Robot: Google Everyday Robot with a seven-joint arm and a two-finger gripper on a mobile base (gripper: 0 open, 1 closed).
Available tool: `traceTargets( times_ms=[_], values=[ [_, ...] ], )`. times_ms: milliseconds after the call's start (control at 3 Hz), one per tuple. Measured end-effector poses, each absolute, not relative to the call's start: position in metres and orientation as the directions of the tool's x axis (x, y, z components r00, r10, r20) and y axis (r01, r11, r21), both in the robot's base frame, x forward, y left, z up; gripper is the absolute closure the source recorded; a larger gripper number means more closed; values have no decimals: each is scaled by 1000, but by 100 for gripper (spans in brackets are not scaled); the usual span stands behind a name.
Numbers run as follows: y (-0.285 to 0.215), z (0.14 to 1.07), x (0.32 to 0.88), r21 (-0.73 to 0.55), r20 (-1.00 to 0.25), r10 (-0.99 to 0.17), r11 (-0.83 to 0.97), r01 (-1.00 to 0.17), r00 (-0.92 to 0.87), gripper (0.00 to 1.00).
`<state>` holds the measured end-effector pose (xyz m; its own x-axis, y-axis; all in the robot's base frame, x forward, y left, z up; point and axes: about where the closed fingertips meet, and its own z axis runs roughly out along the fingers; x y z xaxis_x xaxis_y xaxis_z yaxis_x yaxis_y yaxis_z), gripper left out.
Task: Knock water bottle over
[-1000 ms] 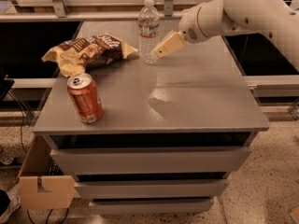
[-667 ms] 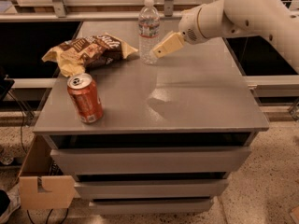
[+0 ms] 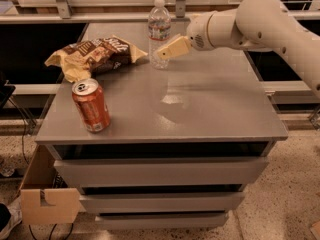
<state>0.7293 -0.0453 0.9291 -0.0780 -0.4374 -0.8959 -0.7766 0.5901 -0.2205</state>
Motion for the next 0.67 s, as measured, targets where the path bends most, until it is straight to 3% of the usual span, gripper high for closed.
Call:
traceTargets(
  times_ms=[667],
  values=[
    [-15,932,754,-169,-949,-315,593,-787,-33,0]
  ],
)
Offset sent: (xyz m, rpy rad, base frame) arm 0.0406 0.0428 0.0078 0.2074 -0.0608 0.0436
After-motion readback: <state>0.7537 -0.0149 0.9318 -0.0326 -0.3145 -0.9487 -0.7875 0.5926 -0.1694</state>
